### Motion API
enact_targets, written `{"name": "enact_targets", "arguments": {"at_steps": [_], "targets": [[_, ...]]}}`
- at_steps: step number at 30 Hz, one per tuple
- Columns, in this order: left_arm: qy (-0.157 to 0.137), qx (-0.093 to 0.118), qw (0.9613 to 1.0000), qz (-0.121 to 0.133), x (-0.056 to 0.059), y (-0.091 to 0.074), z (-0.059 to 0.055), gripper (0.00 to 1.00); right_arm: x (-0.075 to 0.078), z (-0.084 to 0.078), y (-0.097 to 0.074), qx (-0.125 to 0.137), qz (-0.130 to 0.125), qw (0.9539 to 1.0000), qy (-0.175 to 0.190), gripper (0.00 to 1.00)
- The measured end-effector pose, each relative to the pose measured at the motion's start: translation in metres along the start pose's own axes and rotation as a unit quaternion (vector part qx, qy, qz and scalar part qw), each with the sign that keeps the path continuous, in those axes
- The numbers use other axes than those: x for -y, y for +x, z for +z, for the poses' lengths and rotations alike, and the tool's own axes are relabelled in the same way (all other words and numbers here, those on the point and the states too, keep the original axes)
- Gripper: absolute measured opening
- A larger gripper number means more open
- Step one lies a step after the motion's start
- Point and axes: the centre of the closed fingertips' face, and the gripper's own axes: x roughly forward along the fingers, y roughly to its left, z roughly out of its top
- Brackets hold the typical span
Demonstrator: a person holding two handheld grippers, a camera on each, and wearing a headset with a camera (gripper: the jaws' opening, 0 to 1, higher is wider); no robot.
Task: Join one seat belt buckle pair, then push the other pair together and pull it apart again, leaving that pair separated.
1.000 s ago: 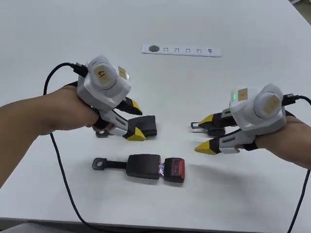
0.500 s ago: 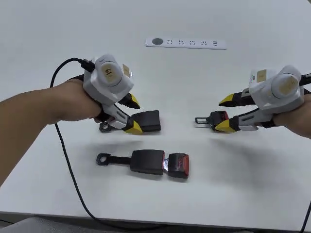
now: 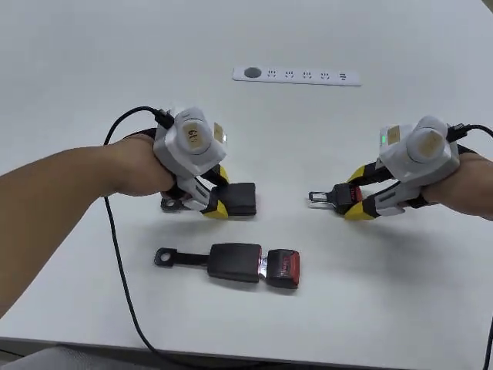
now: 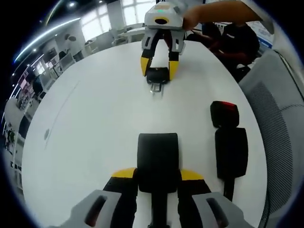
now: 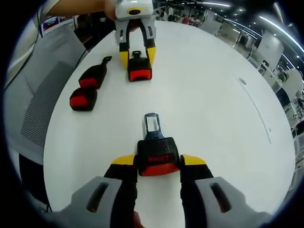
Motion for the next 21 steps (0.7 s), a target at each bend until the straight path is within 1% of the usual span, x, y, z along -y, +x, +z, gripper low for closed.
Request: {"name": "enact_targets", "arguments": {"at_steps": [1, 2, 4, 6, 9, 12, 14, 16, 18, 21], "targets": [[0.000, -0.001, 1.0000, 0.000, 0.0005, 0.0003, 0.0002, 0.33, -0.0001, 0.0002, 0.0000, -0.001, 0.002, 1.0000, 0.001, 0.34], [0.009, -0.007, 0.9999, 0.000, 0.0014, 0.0010, 0.0001, 0.33, 0.0000, 0.0002, 0.0005, -0.001, 0.003, 1.0000, 0.001, 0.33], [0.010, -0.017, 0.9998, -0.003, 0.0045, 0.0014, 0.0025, 0.33, -0.0009, -0.0003, 0.0005, -0.001, 0.006, 1.0000, 0.006, 0.33], [0.012, -0.027, 0.9995, -0.008, 0.0040, 0.0012, 0.0026, 0.32, -0.0020, 0.0000, 0.0004, -0.003, 0.008, 0.9999, 0.006, 0.33], [0.011, -0.034, 0.9992, -0.016, 0.0024, 0.0011, 0.0013, 0.32, -0.0026, -0.0003, 0.0008, -0.007, 0.012, 0.9999, 0.007, 0.33], [0.010, -0.038, 0.9990, -0.023, 0.0021, 0.0017, 0.0005, 0.32, -0.0028, -0.0008, 0.0008, -0.010, 0.014, 0.9998, 0.008, 0.33], [0.011, -0.039, 0.9989, -0.025, 0.0044, 0.0018, 0.0012, 0.32, -0.0027, -0.0014, 0.0008, -0.012, 0.014, 0.9998, 0.009, 0.33], [0.010, -0.039, 0.9989, -0.025, 0.0060, 0.0012, 0.0018, 0.32, -0.0025, -0.0017, 0.0008, -0.014, 0.014, 0.9998, 0.009, 0.33], [0.007, -0.038, 0.9989, -0.025, 0.0047, 0.0018, 0.0009, 0.32, -0.0028, -0.0019, 0.0004, -0.016, 0.012, 0.9997, 0.014, 0.33], [0.003, -0.043, 0.9988, -0.023, 0.0054, 0.0018, 0.0008, 0.32, -0.0036, -0.0007, 0.0006, -0.023, 0.010, 0.9994, 0.022, 0.33]]}}
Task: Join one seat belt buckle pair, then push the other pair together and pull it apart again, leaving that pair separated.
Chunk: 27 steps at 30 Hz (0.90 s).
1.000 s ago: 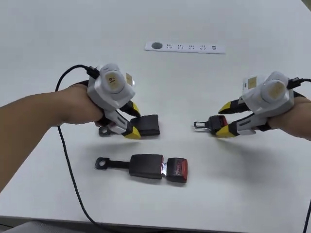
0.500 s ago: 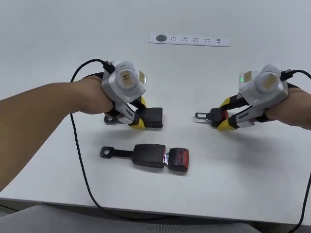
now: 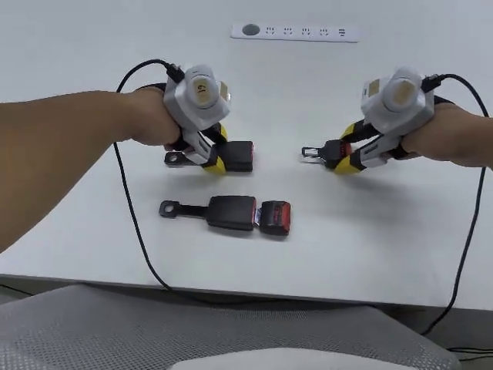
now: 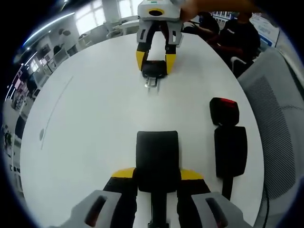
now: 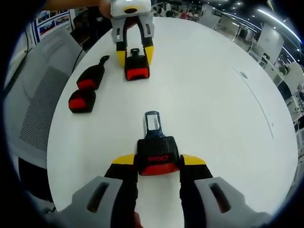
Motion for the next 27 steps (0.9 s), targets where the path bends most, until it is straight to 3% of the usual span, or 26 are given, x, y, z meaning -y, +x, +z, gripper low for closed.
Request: {"name": "enact_targets", "arguments": {"at_steps": [9, 19, 27], "targets": [[-0.006, -0.008, 1.0000, 0.003, 0.006, -0.001, 0.004, 0.32, 0.001, -0.002, 0.000, -0.016, 0.000, 0.9999, 0.001, 0.33], [-0.007, -0.010, 0.9999, 0.007, 0.005, -0.001, 0.003, 0.32, -0.003, 0.004, 0.003, -0.028, 0.000, 0.9996, -0.005, 0.33], [-0.007, -0.018, 0.9998, 0.002, 0.002, 0.001, 0.000, 0.32, -0.020, 0.033, 0.017, -0.013, 0.002, 0.9998, -0.016, 0.33]]}}
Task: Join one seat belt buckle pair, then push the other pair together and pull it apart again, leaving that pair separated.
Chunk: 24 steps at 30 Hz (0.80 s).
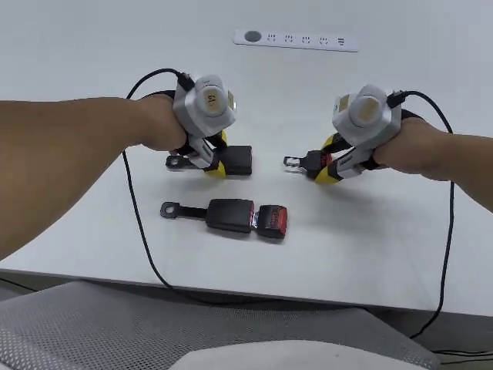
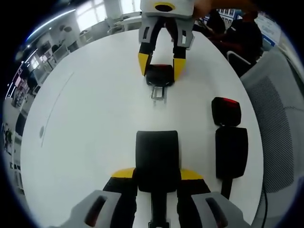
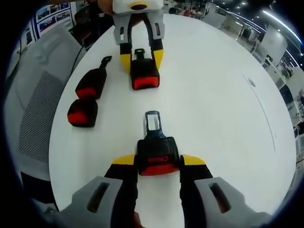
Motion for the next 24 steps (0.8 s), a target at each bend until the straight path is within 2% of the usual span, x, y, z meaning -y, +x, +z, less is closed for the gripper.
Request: {"name": "enact_targets", "arguments": {"at_steps": [3, 8, 15, 24], "targets": [[-0.001, 0.002, 1.0000, 0.000, 0.000, 0.000, 0.000, 0.32, -0.007, 0.015, 0.007, 0.002, 0.002, 0.9999, -0.014, 0.33], [-0.002, 0.003, 1.0000, -0.001, -0.001, 0.000, 0.000, 0.32, -0.006, 0.028, 0.016, -0.005, 0.001, 0.9998, -0.021, 0.33], [-0.003, 0.002, 1.0000, 0.000, 0.000, -0.001, -0.001, 0.32, -0.007, 0.042, 0.023, -0.015, -0.005, 0.9991, -0.039, 0.33], [-0.003, -0.005, 1.0000, -0.002, 0.001, -0.001, 0.000, 0.32, -0.012, 0.056, 0.029, -0.004, -0.009, 0.9986, -0.052, 0.33]]}}
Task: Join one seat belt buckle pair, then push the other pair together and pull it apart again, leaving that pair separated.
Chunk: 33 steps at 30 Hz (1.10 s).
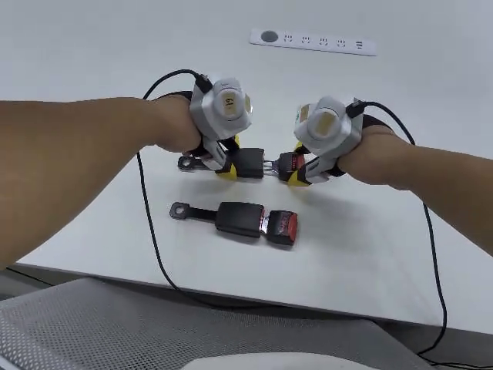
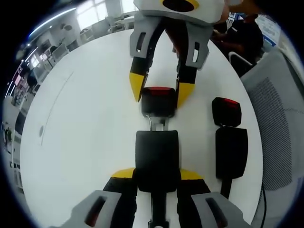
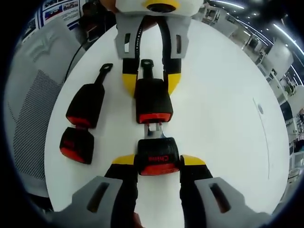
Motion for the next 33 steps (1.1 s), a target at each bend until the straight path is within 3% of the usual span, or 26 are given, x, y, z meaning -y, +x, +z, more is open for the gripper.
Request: {"name": "enact_targets", "arguments": {"at_steps": [7, 21, 28, 33], "targets": [[0.004, 0.007, 1.0000, -0.002, 0.000, -0.001, -0.001, 0.31, 0.003, 0.000, 0.003, 0.016, 0.015, 0.9997, 0.011, 0.32], [0.005, 0.016, 0.9998, -0.006, -0.005, 0.002, -0.005, 0.30, 0.001, 0.016, 0.013, 0.033, 0.018, 0.9991, 0.019, 0.31], [0.009, 0.005, 0.9999, -0.004, -0.003, 0.002, -0.004, 0.31, 0.002, 0.018, 0.014, 0.039, 0.021, 0.9987, 0.025, 0.31], [0.008, 0.010, 0.9999, -0.008, -0.005, 0.002, -0.004, 0.31, 0.001, 0.017, 0.012, 0.040, 0.020, 0.9988, 0.022, 0.32]]}}
